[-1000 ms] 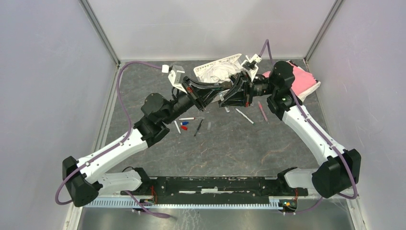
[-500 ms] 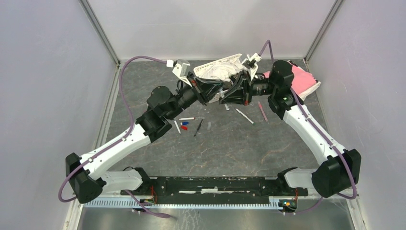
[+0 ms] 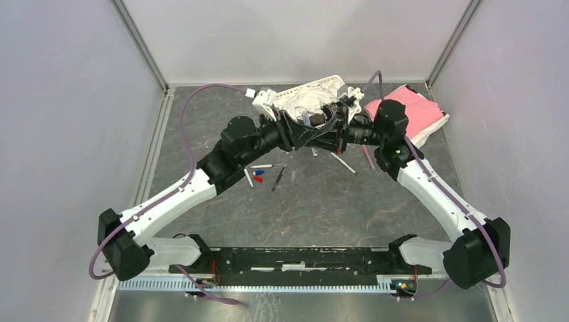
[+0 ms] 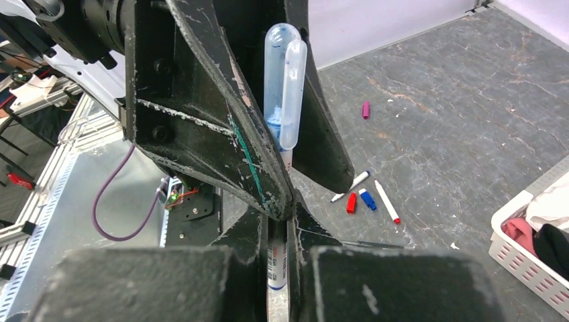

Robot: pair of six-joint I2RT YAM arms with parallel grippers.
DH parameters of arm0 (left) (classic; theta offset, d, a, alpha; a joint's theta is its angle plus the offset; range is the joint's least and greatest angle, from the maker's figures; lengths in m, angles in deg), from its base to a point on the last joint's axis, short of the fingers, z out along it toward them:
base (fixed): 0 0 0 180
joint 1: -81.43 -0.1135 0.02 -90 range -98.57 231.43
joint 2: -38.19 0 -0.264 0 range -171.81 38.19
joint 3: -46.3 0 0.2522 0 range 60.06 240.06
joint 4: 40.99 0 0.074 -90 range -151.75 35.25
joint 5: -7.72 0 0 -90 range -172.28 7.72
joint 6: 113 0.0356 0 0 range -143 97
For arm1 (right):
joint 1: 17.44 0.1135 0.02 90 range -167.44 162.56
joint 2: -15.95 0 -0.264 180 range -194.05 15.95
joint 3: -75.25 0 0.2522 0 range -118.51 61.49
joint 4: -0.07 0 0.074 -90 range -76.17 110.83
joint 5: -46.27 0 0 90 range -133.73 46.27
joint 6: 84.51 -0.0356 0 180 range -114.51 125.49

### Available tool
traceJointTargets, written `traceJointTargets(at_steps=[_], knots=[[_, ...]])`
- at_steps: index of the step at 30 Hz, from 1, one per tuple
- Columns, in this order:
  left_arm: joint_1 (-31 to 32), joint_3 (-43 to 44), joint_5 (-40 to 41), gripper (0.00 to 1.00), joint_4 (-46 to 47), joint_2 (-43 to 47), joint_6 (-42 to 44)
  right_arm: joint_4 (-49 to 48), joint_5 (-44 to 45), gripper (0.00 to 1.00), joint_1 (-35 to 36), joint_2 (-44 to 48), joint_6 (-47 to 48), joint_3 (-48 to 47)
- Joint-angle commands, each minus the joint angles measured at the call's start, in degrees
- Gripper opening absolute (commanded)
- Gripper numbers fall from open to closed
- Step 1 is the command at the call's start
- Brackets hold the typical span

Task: Insert the pens into the pen caps
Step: Press the pen cap onto the pen, then place the pen at the center of the board.

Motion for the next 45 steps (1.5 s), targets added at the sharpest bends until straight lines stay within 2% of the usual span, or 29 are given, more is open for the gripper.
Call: traceJointTargets(at_steps=[1, 9, 11, 15, 21, 24, 29, 32, 33, 38, 45], knots=[[0.9, -1.9, -4.2, 0.54, -8.0, -0.7, -3.5, -9.9, 4.5, 0.0, 0.6, 3.4, 2.7, -0.5], [-1.9, -1.2, -5.1, 0.61, -6.8, 4.4, 1.2, -7.9, 4.8, 0.0, 0.6, 5.2, 4.6, 3.6], [-3.6, -2.1, -5.6, 0.72, -6.2, 6.7, 1.3, -8.0, 4.8, 0.0, 0.4, 5.1, 4.6, 4.2], [-5.6, -2.8, -5.7, 0.8, -2.0, 10.0, 0.9, -8.1, 4.9, 0.0, -0.4, 4.8, 4.2, 5.6], [-7.0, -0.2, -9.6, 0.83, 1.7, 8.8, 2.3, -6.9, 5.0, 0.0, -2.9, 3.9, 4.4, 8.2], [-7.7, -0.2, -8.5, 0.87, 1.6, 8.1, 4.0, -2.4, 7.0, 0.0, -5.5, 2.8, 7.1, 9.3], [-9.7, -3.1, -3.5, 0.99, 2.4, 6.8, 4.2, 18.4, 17.1, 0.01, -10.2, -0.7, 24.6, 7.8], [-10.9, -3.5, -1.2, 1.0, 0.4, 4.3, 4.7, 28.6, 25.1, 0.02, -13.2, -5.2, 31.8, 6.4], [-11.9, -2.3, 0.9, 1.0, -3.2, 0.3, 6.2, 33.0, 31.4, 0.02, -16.2, -9.1, 37.3, 6.1], [-12.6, -1.8, 2.8, 0.99, -3.6, -3.9, 6.8, 32.3, 38.5, 0.07, -18.8, -14.0, 40.4, 5.1], [-13.8, 2.4, 2.6, 0.99, -5.6, -10.2, 8.5, 33.5, 41.2, 0.2, -19.4, -24.6, 40.7, -0.6]])
